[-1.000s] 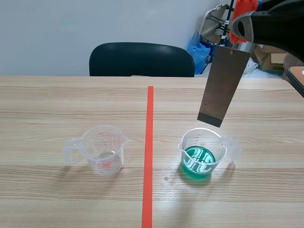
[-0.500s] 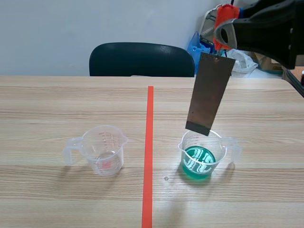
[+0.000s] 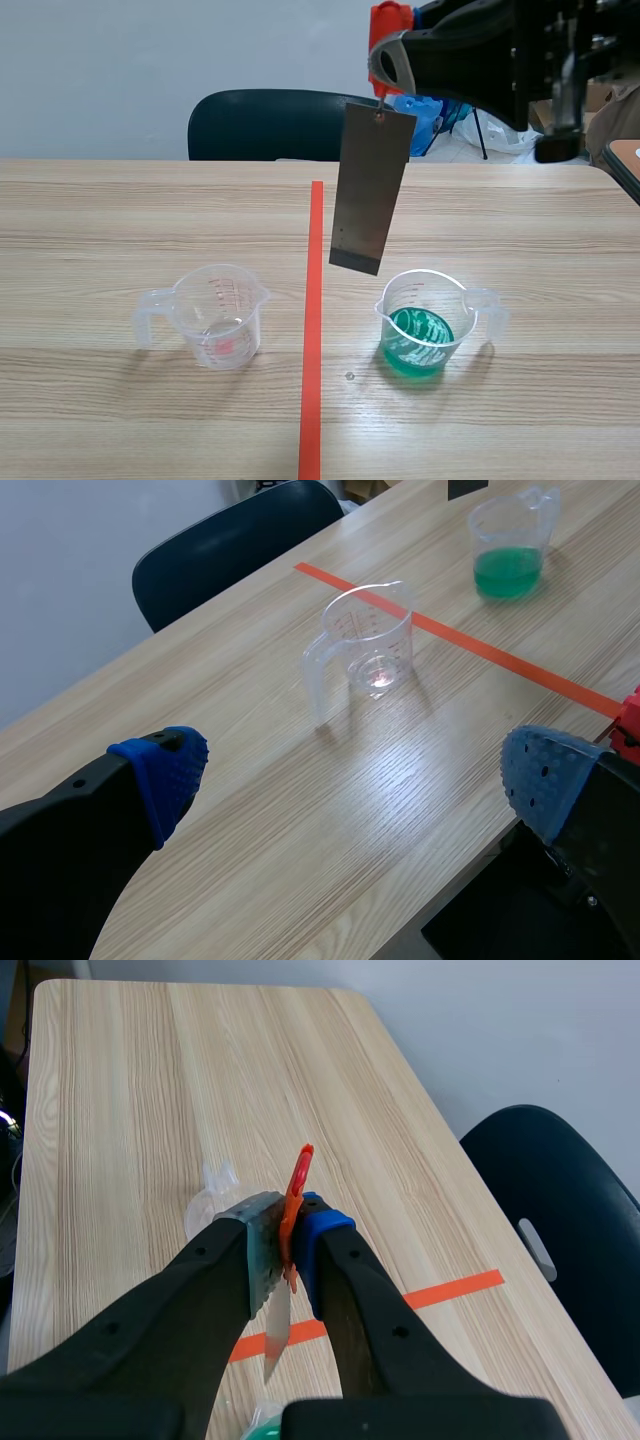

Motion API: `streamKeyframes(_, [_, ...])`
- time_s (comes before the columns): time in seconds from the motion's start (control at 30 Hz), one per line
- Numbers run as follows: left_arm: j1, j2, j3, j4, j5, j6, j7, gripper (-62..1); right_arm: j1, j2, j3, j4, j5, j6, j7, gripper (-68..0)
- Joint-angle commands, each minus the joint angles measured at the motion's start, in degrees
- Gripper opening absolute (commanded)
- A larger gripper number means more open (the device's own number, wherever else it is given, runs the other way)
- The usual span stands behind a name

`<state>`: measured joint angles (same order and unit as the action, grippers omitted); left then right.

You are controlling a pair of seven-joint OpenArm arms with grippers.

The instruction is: Do the redox reaction experiment

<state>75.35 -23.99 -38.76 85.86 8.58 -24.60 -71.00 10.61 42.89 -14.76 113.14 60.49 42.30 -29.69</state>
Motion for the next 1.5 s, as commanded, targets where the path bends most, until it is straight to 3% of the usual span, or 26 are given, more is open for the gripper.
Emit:
streamKeyframes(0.0, [0.1, 0.3, 0.3, 0.3, -0.6, -0.1, -0.8, 1.4, 2.5, -1.0, -0.6, -0.3, 0.3, 0.4, 0.3, -66.9])
streamKeyframes(0.5, [0.1, 0.3, 0.3, 0.3, -0.6, -0.1, -0.8, 1.4, 16.0, -15.5, -13.2, -10.1, -3.7, 0.4, -4.7, -66.9])
streamKeyframes(0.77, [0.1, 0.3, 0.3, 0.3, -0.6, -0.1, -0.8, 1.4, 19.0, -22.8, -17.6, -15.1, -5.4, 0.4, -6.8, -66.9])
streamKeyframes(0.9, [0.1, 0.3, 0.3, 0.3, -0.6, -0.1, -0.8, 1.4, 19.1, -25.9, -18.9, -16.6, -8.6, 0.4, -6.9, -66.9])
streamKeyframes(1.47, [0.1, 0.3, 0.3, 0.3, -0.6, -0.1, -0.8, 1.4, 19.1, -30.1, -20.7, -16.9, -11.2, 0.4, -7.4, -66.9])
